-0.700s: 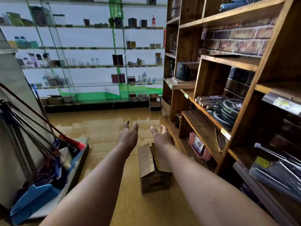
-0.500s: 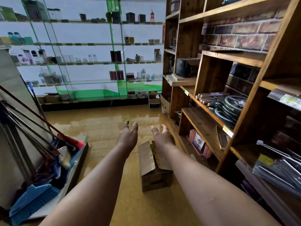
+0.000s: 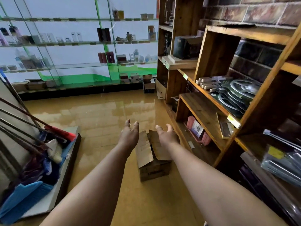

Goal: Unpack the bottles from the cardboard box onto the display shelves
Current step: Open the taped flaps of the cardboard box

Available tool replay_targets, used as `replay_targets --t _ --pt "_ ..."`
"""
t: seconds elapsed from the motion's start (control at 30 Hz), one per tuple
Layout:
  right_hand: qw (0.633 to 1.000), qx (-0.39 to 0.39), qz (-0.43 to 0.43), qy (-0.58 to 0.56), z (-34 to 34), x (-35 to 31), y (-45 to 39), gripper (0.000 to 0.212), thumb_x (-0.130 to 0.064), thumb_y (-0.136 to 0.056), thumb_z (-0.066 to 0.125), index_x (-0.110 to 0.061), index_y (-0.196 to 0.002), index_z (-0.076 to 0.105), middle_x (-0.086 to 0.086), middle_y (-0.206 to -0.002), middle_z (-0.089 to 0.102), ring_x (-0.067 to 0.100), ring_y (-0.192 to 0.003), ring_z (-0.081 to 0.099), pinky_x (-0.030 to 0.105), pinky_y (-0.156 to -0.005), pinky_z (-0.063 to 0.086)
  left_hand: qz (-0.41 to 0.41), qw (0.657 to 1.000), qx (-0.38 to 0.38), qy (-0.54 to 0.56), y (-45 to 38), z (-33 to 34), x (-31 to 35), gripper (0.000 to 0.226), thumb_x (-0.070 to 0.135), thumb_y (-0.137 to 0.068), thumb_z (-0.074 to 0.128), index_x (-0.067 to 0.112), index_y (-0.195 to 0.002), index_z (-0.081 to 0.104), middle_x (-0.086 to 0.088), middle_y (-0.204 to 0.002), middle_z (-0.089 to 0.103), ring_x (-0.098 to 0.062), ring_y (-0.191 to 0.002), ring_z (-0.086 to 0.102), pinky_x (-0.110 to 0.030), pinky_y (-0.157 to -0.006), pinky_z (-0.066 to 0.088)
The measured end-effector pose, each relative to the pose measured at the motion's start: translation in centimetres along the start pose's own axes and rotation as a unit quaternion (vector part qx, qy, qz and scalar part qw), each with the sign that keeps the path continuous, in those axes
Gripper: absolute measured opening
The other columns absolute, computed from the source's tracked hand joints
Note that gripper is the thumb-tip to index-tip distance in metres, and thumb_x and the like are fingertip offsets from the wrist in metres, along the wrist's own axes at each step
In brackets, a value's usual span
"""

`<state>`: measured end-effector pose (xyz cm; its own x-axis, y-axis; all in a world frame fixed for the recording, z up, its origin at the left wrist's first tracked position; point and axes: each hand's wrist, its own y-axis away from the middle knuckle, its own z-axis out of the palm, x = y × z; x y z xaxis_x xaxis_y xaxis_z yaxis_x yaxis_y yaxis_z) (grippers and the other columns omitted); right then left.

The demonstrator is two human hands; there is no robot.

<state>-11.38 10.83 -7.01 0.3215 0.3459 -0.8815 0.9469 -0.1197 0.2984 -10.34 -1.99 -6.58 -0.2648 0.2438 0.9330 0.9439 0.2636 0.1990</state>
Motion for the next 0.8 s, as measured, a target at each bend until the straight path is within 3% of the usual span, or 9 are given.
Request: replay_targets --t 0.4,0.8 --pt "0.999 -0.027 0.018 0.029 0.9 -2.2 -16.0 0.062 -0.040 -0.097 0.044 -0.018 -0.150 0.020 0.011 -0.151 0.032 0.032 -0.135 0.035 0.041 -0.106 0.034 -0.053 0.998 0.010 -0.011 -14.2 4.5 0.3 0.058 0.039 -0.100 0.035 0.019 -0.150 0.016 -0.013 -0.153 0.027 -0.030 -0.140 0.028 -0.045 -0.114 0.026" --pt "0.994 -0.021 0.100 0.044 2.4 -0.5 -27.0 0.061 -0.040 -0.096 0.046 -0.018 -0.149 0.023 0.009 -0.150 0.033 0.031 -0.134 0.036 0.039 -0.104 0.035 -0.108 0.992 -0.037 -0.059 -25.9 8.8 -2.4 0.056 0.039 -0.100 0.035 0.017 -0.150 0.019 -0.012 -0.153 0.028 -0.029 -0.140 0.029 -0.040 -0.113 0.027"
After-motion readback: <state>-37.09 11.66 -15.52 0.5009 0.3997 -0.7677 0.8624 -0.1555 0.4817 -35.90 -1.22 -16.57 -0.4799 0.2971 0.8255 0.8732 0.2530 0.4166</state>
